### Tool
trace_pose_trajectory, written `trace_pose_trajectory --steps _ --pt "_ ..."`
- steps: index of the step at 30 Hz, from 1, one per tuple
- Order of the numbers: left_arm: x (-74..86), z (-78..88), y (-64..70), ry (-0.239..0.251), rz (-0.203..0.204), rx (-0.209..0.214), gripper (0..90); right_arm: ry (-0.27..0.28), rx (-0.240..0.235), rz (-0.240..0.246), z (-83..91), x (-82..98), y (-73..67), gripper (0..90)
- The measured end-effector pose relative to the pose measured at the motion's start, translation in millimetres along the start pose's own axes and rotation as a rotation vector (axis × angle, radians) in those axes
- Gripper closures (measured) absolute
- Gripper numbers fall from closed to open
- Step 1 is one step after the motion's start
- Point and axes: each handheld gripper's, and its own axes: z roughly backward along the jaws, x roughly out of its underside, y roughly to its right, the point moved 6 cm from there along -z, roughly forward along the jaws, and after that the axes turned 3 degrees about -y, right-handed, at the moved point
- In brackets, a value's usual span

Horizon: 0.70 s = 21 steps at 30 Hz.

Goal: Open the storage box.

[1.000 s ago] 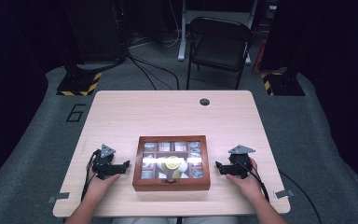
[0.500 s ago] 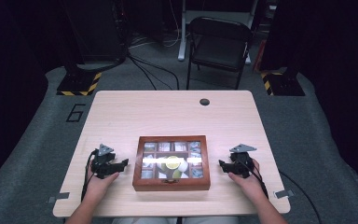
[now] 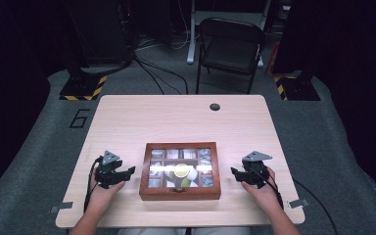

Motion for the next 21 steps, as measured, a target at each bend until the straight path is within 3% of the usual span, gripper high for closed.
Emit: trace_pose_trajectory --steps 10,21 --pt "-3.8 14.3 9.7 0.029 0.014 0.044 37.2 0.066 -0.040 -0.001 12.9 -2.6 -13.7 45.1" --pt "-3.4 28.0 9.7 0.046 0.053 0.043 37.5 0.112 -0.040 -0.011 29.9 -5.4 -19.3 43.3"
